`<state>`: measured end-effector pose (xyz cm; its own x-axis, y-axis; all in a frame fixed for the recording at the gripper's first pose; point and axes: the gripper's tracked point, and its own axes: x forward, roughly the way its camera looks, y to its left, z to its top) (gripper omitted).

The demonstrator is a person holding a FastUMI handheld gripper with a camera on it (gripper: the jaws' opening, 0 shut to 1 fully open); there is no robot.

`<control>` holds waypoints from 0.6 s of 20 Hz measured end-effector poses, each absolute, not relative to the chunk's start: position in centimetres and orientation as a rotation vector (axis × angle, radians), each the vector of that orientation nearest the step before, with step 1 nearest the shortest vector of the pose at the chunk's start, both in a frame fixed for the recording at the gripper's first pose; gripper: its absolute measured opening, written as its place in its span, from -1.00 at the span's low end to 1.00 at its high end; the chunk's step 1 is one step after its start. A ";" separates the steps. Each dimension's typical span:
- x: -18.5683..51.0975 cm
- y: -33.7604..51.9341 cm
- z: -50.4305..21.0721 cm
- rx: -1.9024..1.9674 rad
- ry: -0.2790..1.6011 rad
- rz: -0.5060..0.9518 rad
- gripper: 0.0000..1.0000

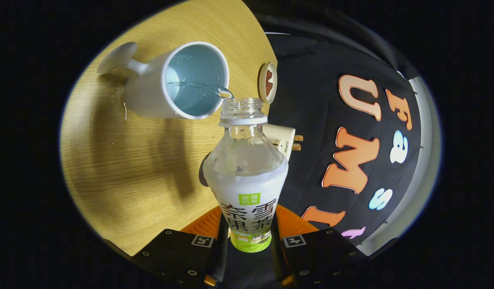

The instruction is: Take the bottle from table, then pour the juice into the cup, finally place the bottle on the coaster

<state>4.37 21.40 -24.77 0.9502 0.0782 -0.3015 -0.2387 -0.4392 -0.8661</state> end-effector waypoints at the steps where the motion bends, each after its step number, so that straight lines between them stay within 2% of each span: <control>1: 4.4 21.4 -24.8 -1.997 0.115 0.363 -0.05; 12: 4.6 21.6 -24.9 -2.019 0.109 0.361 -0.05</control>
